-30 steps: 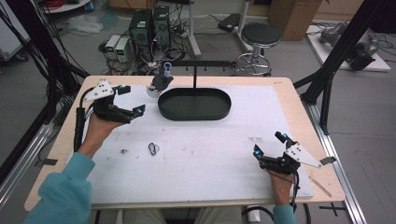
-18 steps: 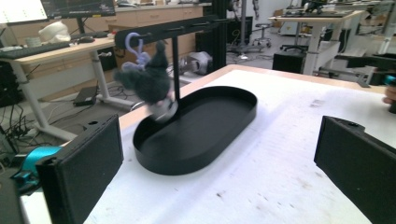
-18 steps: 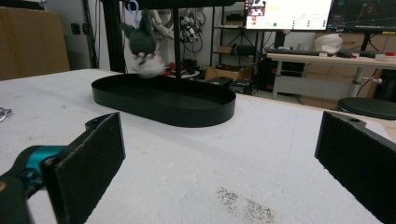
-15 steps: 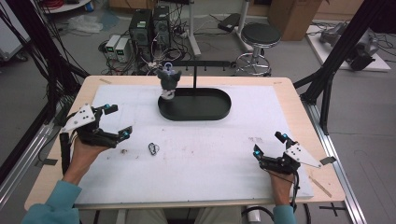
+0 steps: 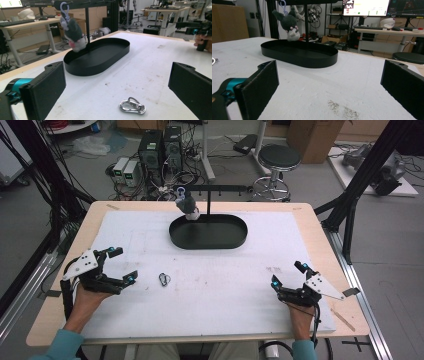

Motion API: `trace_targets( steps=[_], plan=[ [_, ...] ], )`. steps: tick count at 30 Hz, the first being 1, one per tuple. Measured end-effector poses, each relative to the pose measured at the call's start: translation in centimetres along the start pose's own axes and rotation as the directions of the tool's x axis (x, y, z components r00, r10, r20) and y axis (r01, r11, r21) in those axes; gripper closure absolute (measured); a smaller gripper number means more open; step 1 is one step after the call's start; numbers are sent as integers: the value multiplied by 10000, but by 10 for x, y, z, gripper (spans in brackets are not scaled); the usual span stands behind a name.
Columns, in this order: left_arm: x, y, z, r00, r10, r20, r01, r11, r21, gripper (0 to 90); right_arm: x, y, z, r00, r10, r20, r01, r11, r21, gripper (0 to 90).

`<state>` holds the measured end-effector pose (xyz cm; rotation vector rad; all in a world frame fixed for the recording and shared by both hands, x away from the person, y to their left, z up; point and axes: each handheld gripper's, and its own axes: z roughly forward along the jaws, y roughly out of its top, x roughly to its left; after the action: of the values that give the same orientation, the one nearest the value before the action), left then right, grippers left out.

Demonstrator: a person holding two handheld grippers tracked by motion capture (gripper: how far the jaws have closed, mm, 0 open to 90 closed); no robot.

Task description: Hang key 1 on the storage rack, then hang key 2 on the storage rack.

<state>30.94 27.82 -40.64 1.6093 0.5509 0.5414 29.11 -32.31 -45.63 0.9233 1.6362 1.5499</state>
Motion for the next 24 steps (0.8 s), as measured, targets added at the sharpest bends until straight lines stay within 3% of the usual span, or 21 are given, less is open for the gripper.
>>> trace_targets(
  steps=[2, 24],
  plan=[
    [1, -1, 0, 9998, -178, -16, 178, 9998, 33, 17, 0, 0, 0, 10000, -76, -19, 76, 10000, 15, 8],
    [3, 1, -2, 9999, 25, 141, -28, 9999, 156, 17, 0, 0, 0, 10000, -67, -13, 67, 10000, 27, 8]
  ],
)
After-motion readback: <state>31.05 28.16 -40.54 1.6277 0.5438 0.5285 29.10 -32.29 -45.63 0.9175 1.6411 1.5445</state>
